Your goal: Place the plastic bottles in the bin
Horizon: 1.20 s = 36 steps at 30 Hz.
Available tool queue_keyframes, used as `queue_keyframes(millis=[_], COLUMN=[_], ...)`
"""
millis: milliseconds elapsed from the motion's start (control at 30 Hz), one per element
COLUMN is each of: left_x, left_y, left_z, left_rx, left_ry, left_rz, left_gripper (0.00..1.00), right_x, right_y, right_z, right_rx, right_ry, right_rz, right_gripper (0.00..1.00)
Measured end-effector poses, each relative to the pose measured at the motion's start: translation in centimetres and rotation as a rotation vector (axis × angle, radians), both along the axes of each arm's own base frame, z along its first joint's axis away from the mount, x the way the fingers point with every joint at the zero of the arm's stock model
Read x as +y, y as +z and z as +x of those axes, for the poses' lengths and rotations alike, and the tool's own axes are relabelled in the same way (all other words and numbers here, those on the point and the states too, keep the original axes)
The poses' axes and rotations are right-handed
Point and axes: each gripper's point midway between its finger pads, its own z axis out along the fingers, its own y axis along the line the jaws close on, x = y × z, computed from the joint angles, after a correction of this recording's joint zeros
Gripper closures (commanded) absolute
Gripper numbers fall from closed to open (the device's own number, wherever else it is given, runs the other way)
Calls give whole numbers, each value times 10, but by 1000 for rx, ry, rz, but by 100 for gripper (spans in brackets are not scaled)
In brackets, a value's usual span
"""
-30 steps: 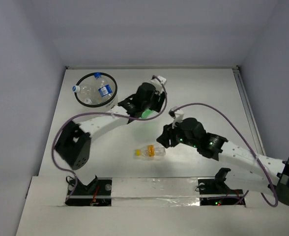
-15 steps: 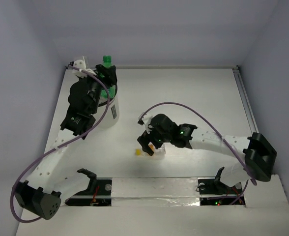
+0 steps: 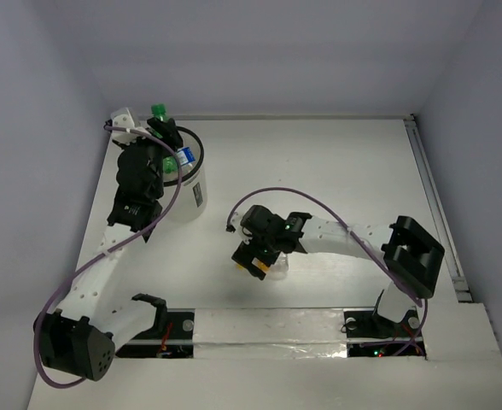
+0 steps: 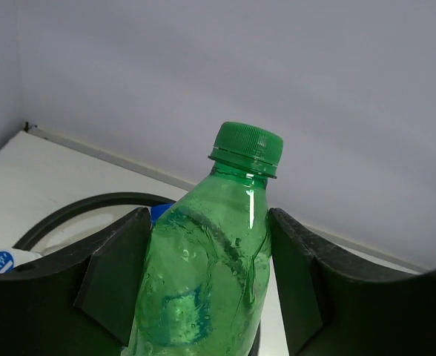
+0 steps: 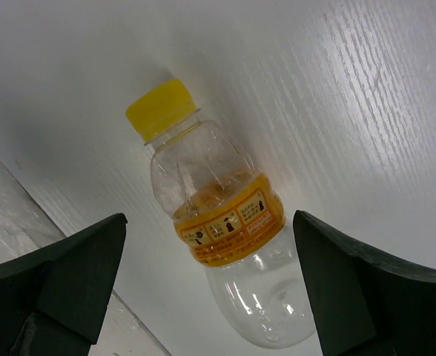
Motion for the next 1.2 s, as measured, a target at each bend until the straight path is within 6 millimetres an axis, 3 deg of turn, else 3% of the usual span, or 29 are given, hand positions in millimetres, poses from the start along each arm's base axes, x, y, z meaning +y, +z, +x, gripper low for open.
queue_keyframes(millis=[133,300,400,500,533,600,633,733,800,833,933,1067,1200], left_x=[5,8,10,13,14,16,17,16,14,15,17,15,11], left_y=[-11,-59,-82,-81,-79,-78,-80,-90,-89,-87,-75,-49,-15], left_z=[5,19,28,30,30,29,28,25,22,20,13,-2,-18], left_rx=[-22,42,92,79,71,55,51,55,46,40,14,-45,-117], left_ry=[27,54,68,78,83,91,96,91,83,84,80,51,7], left_rz=[47,99,120,118,115,105,96,72,52,45,23,-6,-36], left_gripper=[85,84,84,84,78,65,45,14,6,1,1,1,1], right_x=[0,4,4,4,5,8,10,13,12,12,14,23,42], right_y=[-5,-14,-22,-26,-25,-24,-23,-21,-17,-12,16,77,152], right_z=[0,2,2,2,3,4,5,6,7,8,11,19,33], right_rx=[17,28,37,41,39,35,33,27,17,11,-30,-118,-209], right_ry=[-1,-1,0,0,-1,-6,-10,-22,-33,-39,-57,-90,-133], right_rz=[-32,-53,-69,-76,-73,-58,-50,-29,-17,-6,61,218,414], right_gripper=[1,5,14,26,35,42,48,50,50,51,55,56,57])
